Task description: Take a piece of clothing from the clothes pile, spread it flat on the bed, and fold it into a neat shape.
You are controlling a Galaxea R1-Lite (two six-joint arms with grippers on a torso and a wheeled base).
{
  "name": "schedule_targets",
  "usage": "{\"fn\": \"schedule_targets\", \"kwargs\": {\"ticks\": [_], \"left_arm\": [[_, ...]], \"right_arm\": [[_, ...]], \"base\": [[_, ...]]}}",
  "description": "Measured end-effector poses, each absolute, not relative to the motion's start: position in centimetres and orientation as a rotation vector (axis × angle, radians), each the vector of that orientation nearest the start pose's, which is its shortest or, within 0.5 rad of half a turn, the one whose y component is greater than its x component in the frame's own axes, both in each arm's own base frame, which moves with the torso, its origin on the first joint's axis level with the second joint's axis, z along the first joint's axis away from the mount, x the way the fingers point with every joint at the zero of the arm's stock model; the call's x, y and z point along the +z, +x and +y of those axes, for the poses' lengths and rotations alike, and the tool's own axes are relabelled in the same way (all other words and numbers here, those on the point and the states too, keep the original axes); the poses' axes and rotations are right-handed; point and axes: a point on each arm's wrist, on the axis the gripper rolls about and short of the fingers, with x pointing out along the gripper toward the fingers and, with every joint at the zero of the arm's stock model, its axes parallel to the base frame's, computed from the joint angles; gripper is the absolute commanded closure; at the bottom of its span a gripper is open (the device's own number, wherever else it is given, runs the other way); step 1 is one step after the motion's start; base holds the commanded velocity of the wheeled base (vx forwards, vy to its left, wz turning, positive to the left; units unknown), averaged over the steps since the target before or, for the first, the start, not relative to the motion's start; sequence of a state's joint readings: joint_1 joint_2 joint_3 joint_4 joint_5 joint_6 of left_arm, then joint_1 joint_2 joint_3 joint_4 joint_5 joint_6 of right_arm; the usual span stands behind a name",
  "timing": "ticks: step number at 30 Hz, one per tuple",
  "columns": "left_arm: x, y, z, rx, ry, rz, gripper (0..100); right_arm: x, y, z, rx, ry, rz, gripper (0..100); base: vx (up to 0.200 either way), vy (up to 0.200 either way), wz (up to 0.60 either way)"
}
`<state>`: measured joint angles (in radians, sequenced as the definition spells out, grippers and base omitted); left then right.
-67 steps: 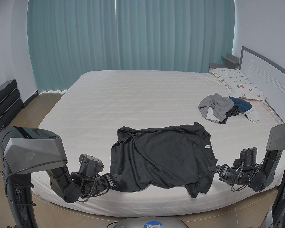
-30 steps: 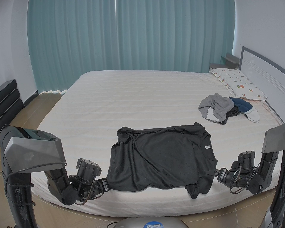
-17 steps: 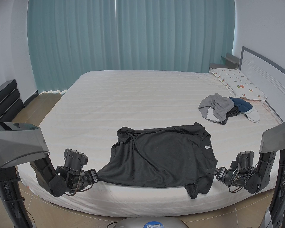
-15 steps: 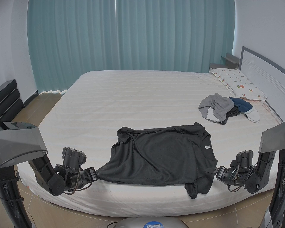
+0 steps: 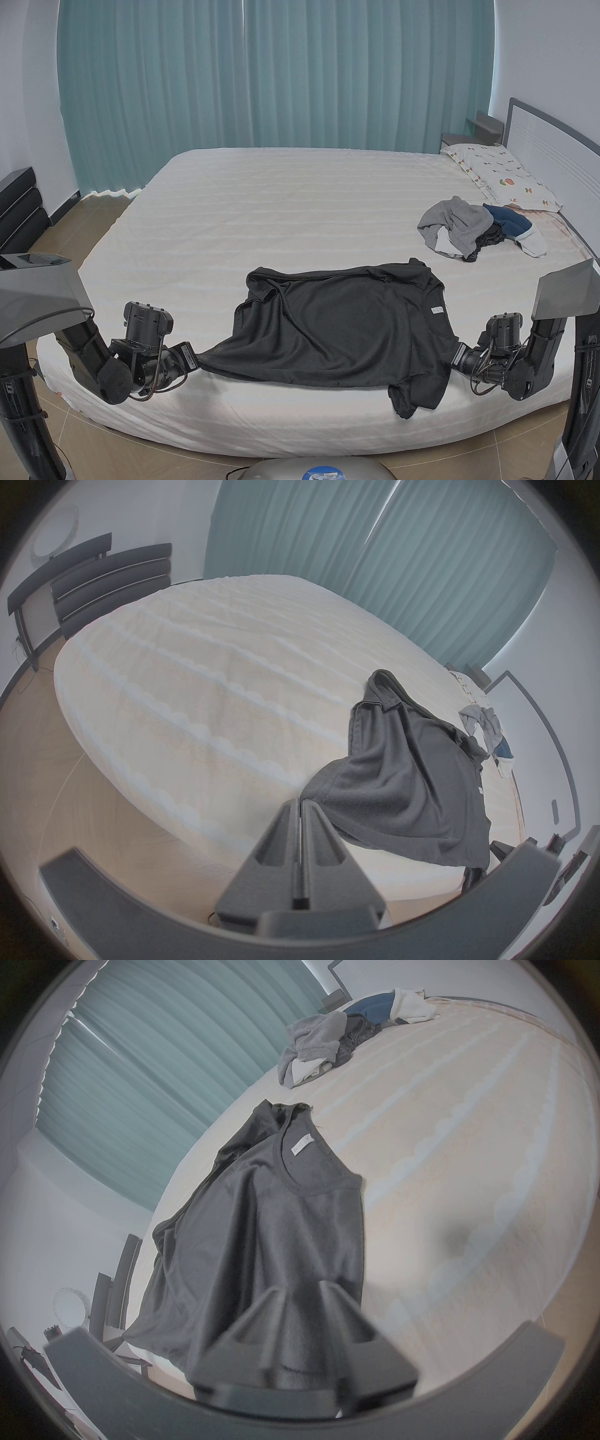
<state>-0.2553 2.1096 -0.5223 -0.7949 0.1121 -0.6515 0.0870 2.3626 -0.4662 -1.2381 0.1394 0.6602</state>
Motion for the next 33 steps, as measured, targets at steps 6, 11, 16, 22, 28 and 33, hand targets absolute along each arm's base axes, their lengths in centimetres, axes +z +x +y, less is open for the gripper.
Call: {"fn": "schedule_targets", "kwargs": {"ticks": [6,11,16,22,28,33], "left_arm": [[0.8,29.4,-7.2,0.127,-0.480,0.778,100],[0.8,30.5,-6.6,0.135,-0.505,0.715,100],[0.0,31.0,-6.0,0.158,-0.516,0.715,100],[-0.5,31.2,-5.8,0.168,-0.520,0.722,100],[-0.5,31.2,-5.5,0.177,-0.522,0.721,100],[-0.5,31.2,-5.3,0.185,-0.518,0.719,100]], "right_arm": [[-3.5,33.7,2.5,-0.045,0.643,0.598,100],[-2.6,36.4,2.2,-0.045,0.643,0.498,100],[-2.5,37.9,2.2,-0.040,0.643,0.483,0],[-3.3,36.4,1.8,-0.002,0.653,0.566,0],[-3.4,33.5,0.7,0.046,0.686,0.674,0],[-3.5,32.1,-0.2,0.034,0.660,0.704,0]], "base": [[0.000,0.000,0.00],[0.000,0.000,0.00],[0.000,0.000,0.00],[0.000,0.000,0.00],[0.000,0.000,0.00],[0.000,0.000,0.00]]}}
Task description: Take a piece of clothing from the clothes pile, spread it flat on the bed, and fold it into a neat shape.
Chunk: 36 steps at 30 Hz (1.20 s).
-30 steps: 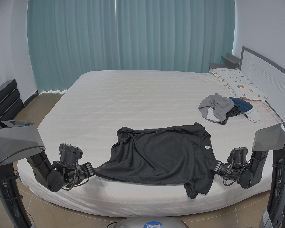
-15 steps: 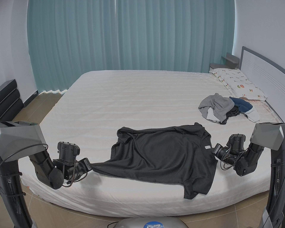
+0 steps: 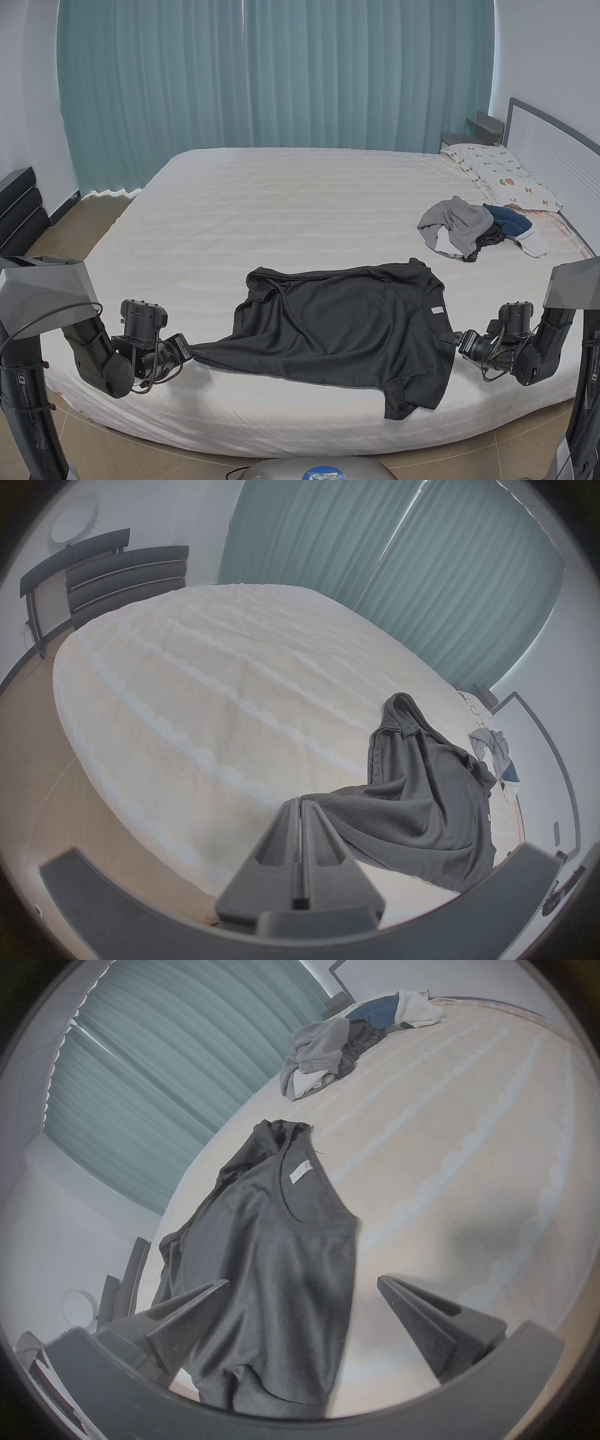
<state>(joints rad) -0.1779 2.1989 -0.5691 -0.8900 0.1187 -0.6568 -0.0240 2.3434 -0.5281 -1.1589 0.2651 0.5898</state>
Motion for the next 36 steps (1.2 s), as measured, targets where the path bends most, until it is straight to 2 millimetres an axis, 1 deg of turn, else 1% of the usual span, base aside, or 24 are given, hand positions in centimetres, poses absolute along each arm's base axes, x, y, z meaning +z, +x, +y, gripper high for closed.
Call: {"fn": "schedule_targets", "kwargs": {"ticks": [5,10,11,15,18,31,36], "left_arm": [[-0.5,31.3,-5.1,0.193,-0.519,0.713,100],[-0.5,31.3,-5.0,0.195,-0.518,0.713,100],[-0.5,31.3,-5.0,0.195,-0.518,0.713,100],[-0.5,31.3,-5.0,0.194,-0.518,0.712,100],[-0.5,31.3,-5.0,0.194,-0.517,0.713,100],[-0.6,31.4,-4.9,0.197,-0.519,0.714,100],[-0.7,31.4,-4.9,0.197,-0.519,0.715,100]], "right_arm": [[-3.9,31.9,-0.3,0.026,0.658,0.717,0],[-4.5,32.9,-0.2,0.031,0.653,0.710,0],[-4.6,33.1,-0.2,0.033,0.652,0.708,100],[-5.2,34.3,-0.2,0.024,0.646,0.730,100],[-5.1,35.3,-0.2,0.020,0.642,0.715,100],[-2.6,40.9,-0.4,-0.010,0.620,0.493,100],[-2.6,42.5,0.0,-0.014,0.610,0.446,100]], "base": [[0.000,0.000,0.00],[0.000,0.000,0.00],[0.000,0.000,0.00],[0.000,0.000,0.00],[0.000,0.000,0.00],[0.000,0.000,0.00],[0.000,0.000,0.00]]}}
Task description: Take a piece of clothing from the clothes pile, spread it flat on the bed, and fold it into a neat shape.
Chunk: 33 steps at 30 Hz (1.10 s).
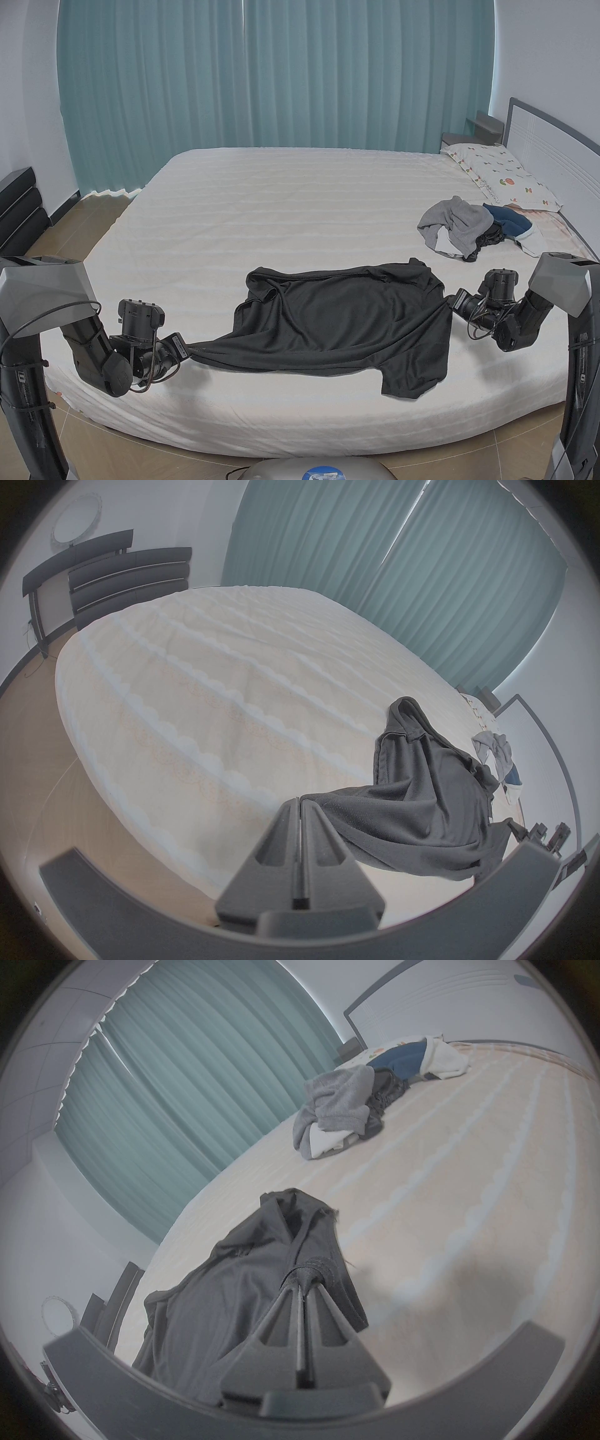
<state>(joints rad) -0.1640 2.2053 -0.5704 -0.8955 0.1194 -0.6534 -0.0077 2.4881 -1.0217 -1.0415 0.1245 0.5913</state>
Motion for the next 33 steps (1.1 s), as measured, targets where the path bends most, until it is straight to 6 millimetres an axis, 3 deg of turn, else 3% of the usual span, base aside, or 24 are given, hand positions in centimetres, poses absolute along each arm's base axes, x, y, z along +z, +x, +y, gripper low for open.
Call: {"fn": "schedule_targets", "kwargs": {"ticks": [1,8,13,22,29,33], "left_arm": [[-0.7,31.4,-4.9,0.197,-0.519,0.715,100],[-0.8,31.4,-4.9,0.198,-0.518,0.719,100],[-0.9,31.4,-4.9,0.199,-0.517,0.723,100],[-1.0,31.2,-4.9,0.197,-0.516,0.730,100],[-1.2,30.8,-5.0,0.192,-0.508,0.748,100],[-1.3,30.7,-5.1,0.191,-0.505,0.754,100]], "right_arm": [[-2.8,42.7,0.1,-0.015,0.607,0.444,0],[-4.4,43.5,0.5,-0.011,0.600,0.456,0],[-4.4,42.3,0.2,-0.005,0.612,0.491,0],[-1.8,37.8,-1.5,0.046,0.659,0.576,0],[-2.7,33.0,-1.2,0.066,0.607,0.712,0],[-3.2,31.8,0.1,0.103,0.584,0.756,0]], "base": [[0.000,0.000,0.00],[0.000,0.000,0.00],[0.000,0.000,0.00],[0.000,0.000,0.00],[0.000,0.000,0.00],[0.000,0.000,0.00]]}}
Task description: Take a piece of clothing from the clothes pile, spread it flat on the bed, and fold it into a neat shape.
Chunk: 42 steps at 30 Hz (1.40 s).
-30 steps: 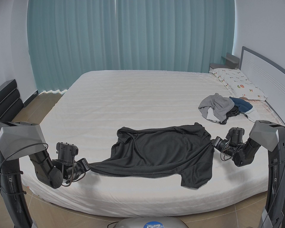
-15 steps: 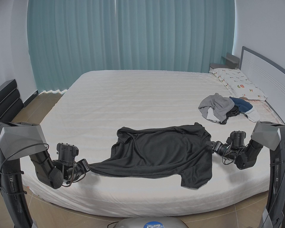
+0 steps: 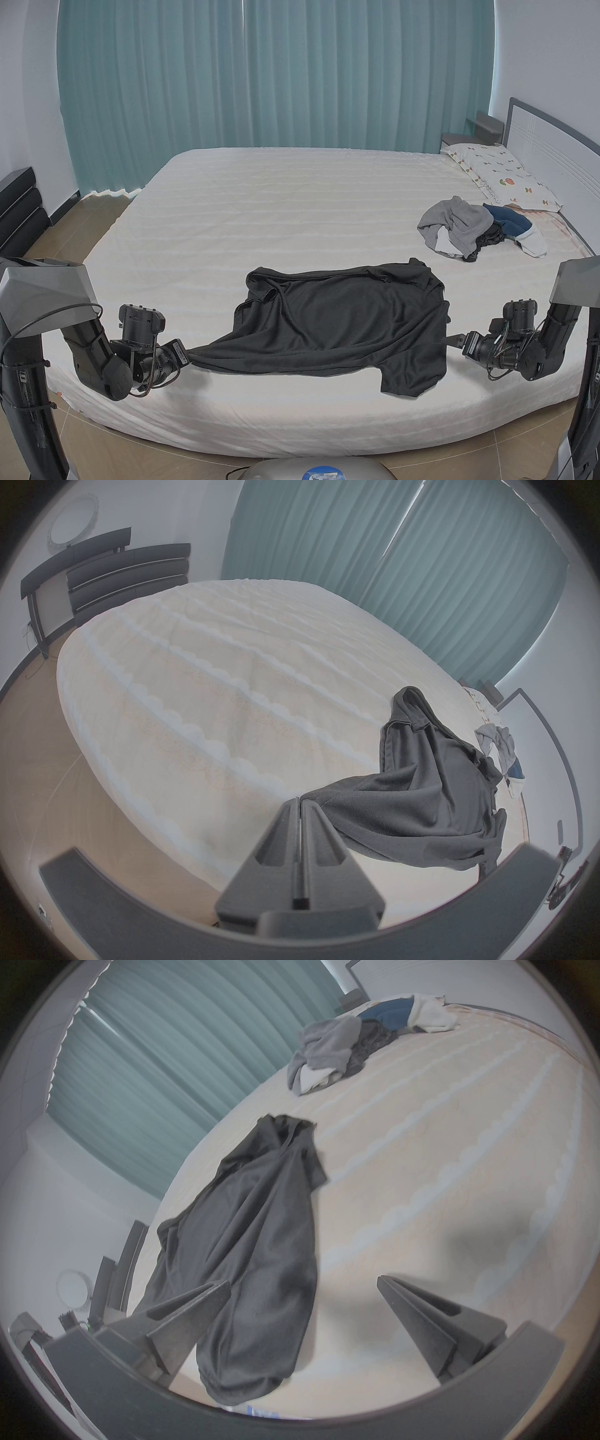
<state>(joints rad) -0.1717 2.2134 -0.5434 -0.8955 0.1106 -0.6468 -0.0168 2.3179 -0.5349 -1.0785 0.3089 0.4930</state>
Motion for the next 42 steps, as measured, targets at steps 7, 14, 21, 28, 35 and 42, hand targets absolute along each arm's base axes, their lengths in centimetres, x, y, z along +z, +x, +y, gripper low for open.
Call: {"fn": "schedule_targets", "kwargs": {"ticks": [7,14,21,28,35,42], "left_arm": [[-1.3,30.5,-5.1,0.189,-0.503,0.760,100],[-1.3,30.5,-5.2,0.186,-0.502,0.760,100],[-1.4,30.4,-5.4,0.181,-0.499,0.766,100],[-1.6,29.8,-5.8,0.167,-0.469,0.792,100],[-2.3,27.8,-5.9,0.121,-0.338,0.867,100],[-2.7,25.2,-6.7,0.075,-0.229,0.982,100]], "right_arm": [[-4.1,31.5,2.6,0.154,0.556,0.796,0],[-4.7,32.0,3.5,0.154,0.545,0.804,100],[-5.0,31.8,4.0,0.145,0.532,0.816,100],[-4.7,30.4,2.2,0.090,0.549,0.853,100],[-3.3,28.4,-0.4,0.072,0.566,0.875,100],[-2.3,25.4,-2.0,0.095,0.457,0.895,100]], "base": [[0.000,0.000,0.00],[0.000,0.000,0.00],[0.000,0.000,0.00],[0.000,0.000,0.00],[0.000,0.000,0.00],[0.000,0.000,0.00]]}}
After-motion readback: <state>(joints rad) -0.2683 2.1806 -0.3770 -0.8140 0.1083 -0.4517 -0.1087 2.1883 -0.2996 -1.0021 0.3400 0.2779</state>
